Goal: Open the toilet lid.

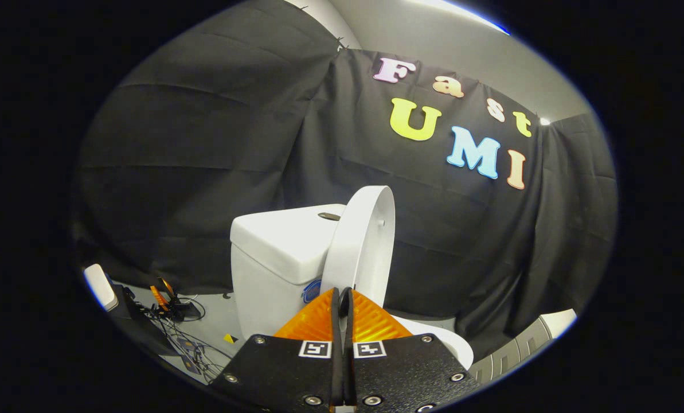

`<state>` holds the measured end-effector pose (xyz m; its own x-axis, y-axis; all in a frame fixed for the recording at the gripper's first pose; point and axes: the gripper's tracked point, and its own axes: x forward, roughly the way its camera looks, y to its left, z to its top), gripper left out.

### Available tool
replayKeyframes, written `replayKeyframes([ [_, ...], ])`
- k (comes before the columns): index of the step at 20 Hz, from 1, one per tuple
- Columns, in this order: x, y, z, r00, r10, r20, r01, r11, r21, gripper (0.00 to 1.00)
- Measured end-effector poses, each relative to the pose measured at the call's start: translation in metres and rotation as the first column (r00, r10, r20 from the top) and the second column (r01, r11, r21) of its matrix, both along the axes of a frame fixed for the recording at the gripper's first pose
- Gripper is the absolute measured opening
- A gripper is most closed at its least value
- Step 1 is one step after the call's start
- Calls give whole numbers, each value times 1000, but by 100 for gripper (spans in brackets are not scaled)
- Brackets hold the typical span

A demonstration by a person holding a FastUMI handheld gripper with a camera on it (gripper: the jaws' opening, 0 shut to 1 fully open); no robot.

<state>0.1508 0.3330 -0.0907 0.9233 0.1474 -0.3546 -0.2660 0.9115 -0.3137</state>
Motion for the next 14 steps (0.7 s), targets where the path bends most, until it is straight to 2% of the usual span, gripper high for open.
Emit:
replayKeyframes([
  [8,3,0,1,1000,15,-14,-14,999,48,2],
  [11,1,3,-2,999,31,-27,-29,997,71,10],
  [14,0,3,2,999,37,-14,-36,999,28,19],
])
